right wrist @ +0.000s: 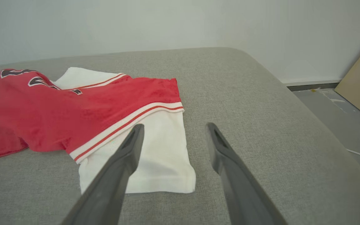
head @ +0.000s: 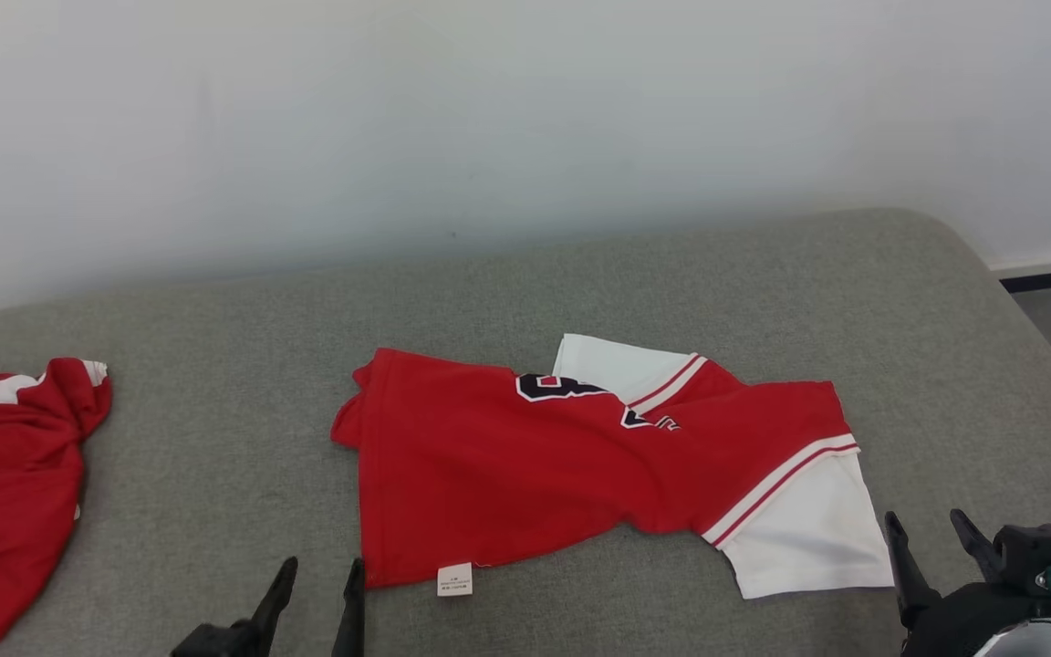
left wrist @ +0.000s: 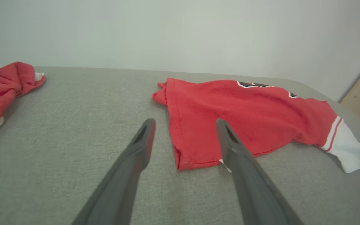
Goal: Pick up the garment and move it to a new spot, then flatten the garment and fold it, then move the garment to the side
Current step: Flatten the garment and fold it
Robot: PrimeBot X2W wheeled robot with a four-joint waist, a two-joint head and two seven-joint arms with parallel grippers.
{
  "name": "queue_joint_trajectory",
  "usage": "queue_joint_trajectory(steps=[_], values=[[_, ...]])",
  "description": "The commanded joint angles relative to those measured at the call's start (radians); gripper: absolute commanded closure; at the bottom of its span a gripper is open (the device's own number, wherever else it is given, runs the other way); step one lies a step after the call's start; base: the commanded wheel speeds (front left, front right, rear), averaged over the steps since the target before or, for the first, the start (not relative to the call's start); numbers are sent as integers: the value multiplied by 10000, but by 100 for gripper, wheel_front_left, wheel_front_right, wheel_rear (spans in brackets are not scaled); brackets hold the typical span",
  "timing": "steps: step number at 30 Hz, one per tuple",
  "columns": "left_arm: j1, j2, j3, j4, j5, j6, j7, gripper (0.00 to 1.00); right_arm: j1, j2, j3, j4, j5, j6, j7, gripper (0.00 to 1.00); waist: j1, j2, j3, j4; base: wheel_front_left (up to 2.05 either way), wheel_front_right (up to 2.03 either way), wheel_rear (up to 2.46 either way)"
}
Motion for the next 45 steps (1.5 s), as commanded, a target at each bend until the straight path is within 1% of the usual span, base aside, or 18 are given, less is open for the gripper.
queue_joint_trajectory(steps=[1, 3, 6, 10, 14, 19, 29, 30, 31, 32, 33, 34, 35, 36, 37, 38, 39, 45], values=[[-325, 6, -93, 216, -137, -3, 24, 0, -212, -54, -59, 138, -19, -26, 156, 0, 0, -1, 414, -293, 0, 0, 0], [-689, 4, -255, 661, -156, -12, 96, 0, -423, -6, -123, 491, -48, -26, 565, 0, 0, -1, 668, -417, 0, 0, 0], [-1249, 9, -353, 1291, -152, 224, 192, 0, -912, 124, -88, 891, -128, -25, 982, 0, 0, -1, 1185, -624, 0, 0, 0], [-1853, 6, -518, 2029, -300, 435, 251, 0, -1478, 201, 28, 1459, -256, -27, 1131, 0, 0, -1, 1713, -821, 0, 0, 0], [-2231, 10, -659, 2623, -367, 630, 383, 0, -1909, 366, -17, 2118, -409, -25, 1378, 0, 0, -1, 2002, -899, 0, 0, 0], [-2436, 9, -824, 3126, -593, 939, 737, 0, -2206, 443, 66, 2756, -387, -27, 1573, 0, 0, -1, 2160, -877, 0, 0, 0], [-2614, 3, -1068, 3317, -770, 1051, 837, 0, -2693, 432, 389, 3543, -53, -25, 1658, 0, 0, -1, 2329, -716, 0, 0, 0], [-2624, 1, -1081, 3307, -772, 1040, 846, 40, -2738, 435, 439, 3623, 11, -25, 1715, 0, 0, -1, 2351, -697, 0, 0, 0], [-2628, 1, -1096, 3292, -795, 1026, 857, 54, -2785, 421, 490, 3700, 55, -24, 1796, 0, 0, -1, 2373, -678, 0, 0, 0], [-2623, -7, -1117, 3273, -825, 1004, 847, 71, -2820, 396, 535, 3766, 111, -24, 1829, 0, 0, -1, 2391, -660, 0, 0, 0], [-2610, -11, -1140, 3254, -828, 984, 816, 100, -2839, 394, 578, 3823, 175, -24, 1876, 0, 0, -1, 2407, -643, 0, 0, 0], [-2592, -13, -1160, 3238, -874, 970, 779, 100, -2857, 389, 609, 3880, 243, -24, 1904, 5, 0, -1, 2418, -629, 0, 0, 0], [-2562, -13, -1173, 3226, -914, 982, 755, 100, -2874, 383, 660, 3938, 305, -24, 1963, 44, 0, -1, 2423, -611, 0, 0, 0], [-2537, -4, -1182, 3217, -941, 1000, 735, 100, -2872, 378, 702, 3996, 372, -24, 2010, 56, 0, -1, 2420, -594, 0, 0, 0], [-2537, -4, -1182, 3217, -941, 1000, 735, 100, -2872, 378, 702, 3996, 372, -24, 2010, 56, 0, -1, 2420, -594, 0, 0, 0], [-2514, 5, -1199, 3210, -972, 998, 716, 100, -2862, 356, 738, 4037, 430, -24, 2040, 75, 0, -1, 2415, -578, 0, 0, 0], [-2485, 5, -1208, 3195, -1030, 997, 694, 100, -2849, 317, 786, 4063, 489, -24, 2043, 100, 0, -1, 2407, -562, 0, 0, 0], [-2391, 13, -1164, 2976, -1354, 908, 538, 100, -2975, 239, 1215, 3833, 1019, -13, 1709, 100, 0, -1, 2279, -490, 0, 0, 0]])
